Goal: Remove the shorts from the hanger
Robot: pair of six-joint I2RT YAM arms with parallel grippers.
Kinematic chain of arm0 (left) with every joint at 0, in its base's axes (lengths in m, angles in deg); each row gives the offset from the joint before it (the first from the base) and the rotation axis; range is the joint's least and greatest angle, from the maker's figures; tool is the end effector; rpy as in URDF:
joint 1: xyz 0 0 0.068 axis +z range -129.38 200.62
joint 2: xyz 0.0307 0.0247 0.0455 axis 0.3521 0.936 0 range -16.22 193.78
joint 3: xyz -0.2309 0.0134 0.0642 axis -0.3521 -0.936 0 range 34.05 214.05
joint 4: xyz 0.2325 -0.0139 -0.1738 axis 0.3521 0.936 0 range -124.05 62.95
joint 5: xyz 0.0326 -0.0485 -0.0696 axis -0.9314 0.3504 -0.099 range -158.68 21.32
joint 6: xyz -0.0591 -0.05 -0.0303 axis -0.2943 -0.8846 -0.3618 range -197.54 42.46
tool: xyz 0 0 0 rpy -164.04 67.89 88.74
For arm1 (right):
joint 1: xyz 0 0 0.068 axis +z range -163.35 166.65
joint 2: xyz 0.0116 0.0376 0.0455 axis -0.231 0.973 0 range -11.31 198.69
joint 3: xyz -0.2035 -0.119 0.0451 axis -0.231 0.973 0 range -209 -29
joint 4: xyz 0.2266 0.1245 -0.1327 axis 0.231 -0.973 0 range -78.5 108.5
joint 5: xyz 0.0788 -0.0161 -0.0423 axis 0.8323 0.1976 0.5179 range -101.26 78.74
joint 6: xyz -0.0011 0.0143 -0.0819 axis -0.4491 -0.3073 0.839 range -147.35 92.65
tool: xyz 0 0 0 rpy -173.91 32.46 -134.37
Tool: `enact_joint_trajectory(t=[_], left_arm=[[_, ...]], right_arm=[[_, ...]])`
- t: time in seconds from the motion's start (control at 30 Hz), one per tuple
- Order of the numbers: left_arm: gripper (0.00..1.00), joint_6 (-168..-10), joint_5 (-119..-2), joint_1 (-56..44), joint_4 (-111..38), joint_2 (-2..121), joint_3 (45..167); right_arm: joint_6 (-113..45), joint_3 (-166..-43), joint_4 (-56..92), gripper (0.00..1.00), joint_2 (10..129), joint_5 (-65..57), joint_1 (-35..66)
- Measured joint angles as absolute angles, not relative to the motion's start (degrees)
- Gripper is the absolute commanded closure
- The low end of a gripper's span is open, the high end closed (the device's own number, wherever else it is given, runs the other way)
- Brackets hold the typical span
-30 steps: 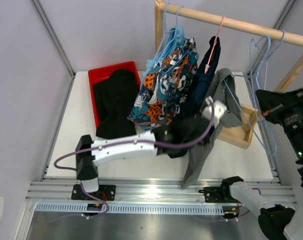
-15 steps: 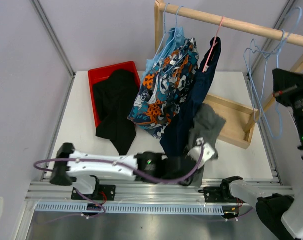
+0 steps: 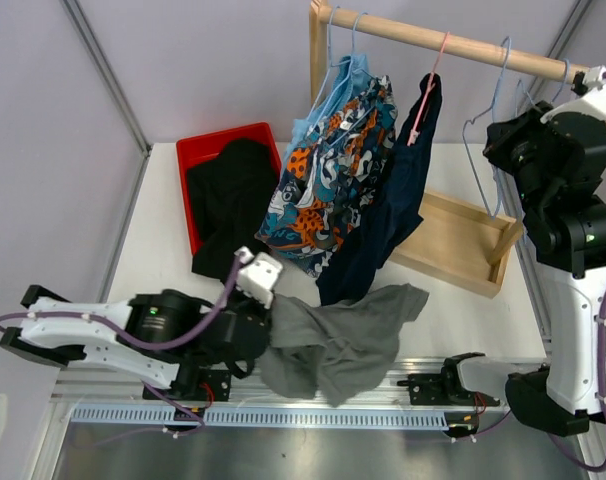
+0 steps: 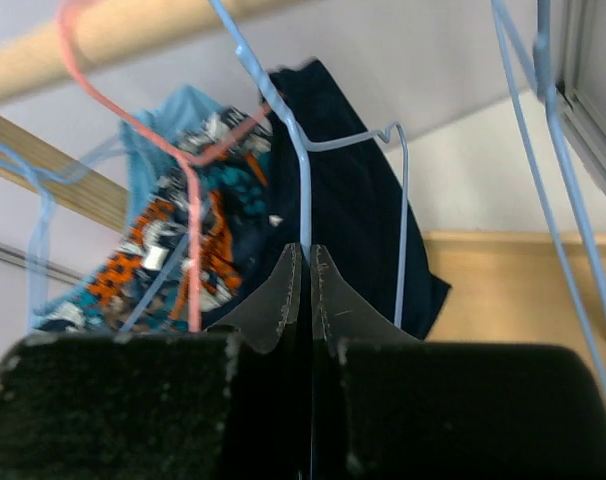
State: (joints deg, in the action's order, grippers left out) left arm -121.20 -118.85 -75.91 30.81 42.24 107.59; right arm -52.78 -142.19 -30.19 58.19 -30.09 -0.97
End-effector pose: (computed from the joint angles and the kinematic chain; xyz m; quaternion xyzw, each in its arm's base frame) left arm 0.0296 -0.2331 0.3472 0.2481 0.8265 -0.1573 0.4803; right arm 0.2391 0.0285 0.5504 0.1924 0.7101 0.1019 0.6696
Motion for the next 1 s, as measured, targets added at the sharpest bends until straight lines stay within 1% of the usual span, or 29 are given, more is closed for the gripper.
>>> enact_joint_trajectory(t=[0.1,0.2,0.3,0.37,0.4,0.43,0.47,0.5,0.63,0.73,0.87,1.0], left_arm=[[1.00,-120.45,-121.17,-71.87,34.39,38.17,108.68],[1.00,-115.47,-121.95,-63.83,33.39,34.92,109.53],[1.00,-107.51,-120.88,-54.25,29.30,33.10,110.36],[1.00,-101.79,-118.92,-47.81,26.20,32.88,111.96],[1.00,-99.03,-117.89,-43.89,24.51,33.30,113.10],[1.00,-96.58,-116.88,-40.57,22.96,33.87,114.30],[1.00,-94.35,-115.03,-36.72,21.34,34.59,115.63],[1.00,-92.30,-113.58,-32.75,19.84,35.51,117.05],[1.00,-86.84,-106.28,-19.17,15.11,40.80,123.70],[1.00,-84.63,-101.10,-11.20,12.69,47.83,131.70],[1.00,-82.92,-96.14,-4.70,10.55,60.60,146.80],[1.00,-82.42,-92.10,1.79,9.93,75.24,164.48]], right_arm=[[-53.09,-135.74,-29.25,1.00,54.87,-29.35,-2.44],[-53.61,-132.16,-27.10,1.00,51.89,-28.30,-3.64],[-54.29,-129.42,-25.88,1.00,48.72,-27.43,-4.25],[-54.68,-127.76,-25.57,0.60,46.85,-26.86,-4.32],[-55.14,-127.32,-25.60,0.42,46.30,-26.66,-4.36],[-55.53,-126.69,-26.29,0.16,45.51,-26.42,-4.38],[-55.82,-126.01,-27.08,0.05,44.68,-26.20,-4.38],[-55.62,-125.36,-27.74,0.01,43.87,-26.07,-4.36],[-55.78,-122.84,-28.96,0.01,41.01,-25.81,-4.38],[-55.80,-120.99,-29.86,0.01,38.89,-25.81,-4.38],[-55.82,-118.23,-29.92,0.01,36.27,-25.63,-4.38],[-55.82,-115.11,-30.67,0.01,34.21,-25.06,-4.38]])
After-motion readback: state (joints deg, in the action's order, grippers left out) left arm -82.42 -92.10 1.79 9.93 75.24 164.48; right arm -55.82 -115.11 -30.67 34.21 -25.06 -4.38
